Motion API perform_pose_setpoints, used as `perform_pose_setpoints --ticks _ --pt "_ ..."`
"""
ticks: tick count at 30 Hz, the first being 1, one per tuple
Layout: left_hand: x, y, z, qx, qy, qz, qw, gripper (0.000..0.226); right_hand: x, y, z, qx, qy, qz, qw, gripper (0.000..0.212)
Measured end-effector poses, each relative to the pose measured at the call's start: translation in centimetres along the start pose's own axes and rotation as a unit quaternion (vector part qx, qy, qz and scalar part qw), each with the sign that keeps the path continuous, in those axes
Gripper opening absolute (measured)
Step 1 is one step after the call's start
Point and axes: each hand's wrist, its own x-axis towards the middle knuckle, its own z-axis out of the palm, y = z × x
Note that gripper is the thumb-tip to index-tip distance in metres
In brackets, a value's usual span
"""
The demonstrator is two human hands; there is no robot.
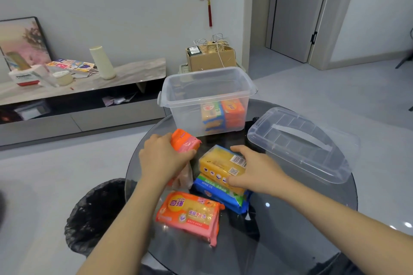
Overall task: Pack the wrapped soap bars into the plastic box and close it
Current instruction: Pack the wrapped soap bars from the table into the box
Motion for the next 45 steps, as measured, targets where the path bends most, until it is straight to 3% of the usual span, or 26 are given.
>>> perform_pose_setpoints --ticks 7,12,20,24,28,32,36,40,42,45 --pt "0.3 -0.6 1.5 0.017 -0.001 -0.040 0.999 0.063 -0.4 -1.8 2.1 -0.203 -0.030 -0.018 0.979 0.108" --pt "0.0 -0.8 2.1 0.029 -0.007 -0.035 0.999 0.073 0.1 -2.4 2.2 -0.202 -0.036 0.005 0.979 0.104" --pt "-1.0 0.0 1.9 0.009 0.005 0.023 1.000 0.051 -0.3 -2.1 2.4 -0.209 -0.055 -0.019 0.976 0.113" --pt "-1.7 0.5 1.8 -0.004 0.014 0.045 0.999 0.044 -0.1 -1.6 2.3 -0.146 -0.050 -0.018 0.988 0.107" --pt "-2.0 1.1 1.6 -0.024 0.016 0.066 0.997 0.039 0.9 -0.6 0.7 -0.008 -0.069 0.051 0.996 0.101" --pt "-2.2 2.0 1.5 -0.053 -0.001 0.073 0.996 0.036 1.3 0.4 -1.1 0.202 -0.114 0.128 0.964 0.081" --pt "-2.9 3.3 1.0 -0.136 -0.043 0.085 0.986 0.034 1.2 0.2 -0.9 0.332 -0.127 0.137 0.924 0.073" --pt "-3.2 4.7 0.0 -0.301 -0.115 -0.008 0.947 0.055 1.0 -1.3 -0.6 0.375 -0.061 0.094 0.920 0.083" --pt "-3.4 5.5 -0.2 -0.407 -0.207 -0.071 0.887 0.074 0.9 -2.1 -0.6 0.354 -0.006 0.064 0.933 0.091" --pt "-2.9 6.2 -0.3 -0.520 -0.242 -0.100 0.813 0.086 0.6 -3.3 -0.9 0.278 0.061 0.003 0.959 0.100"
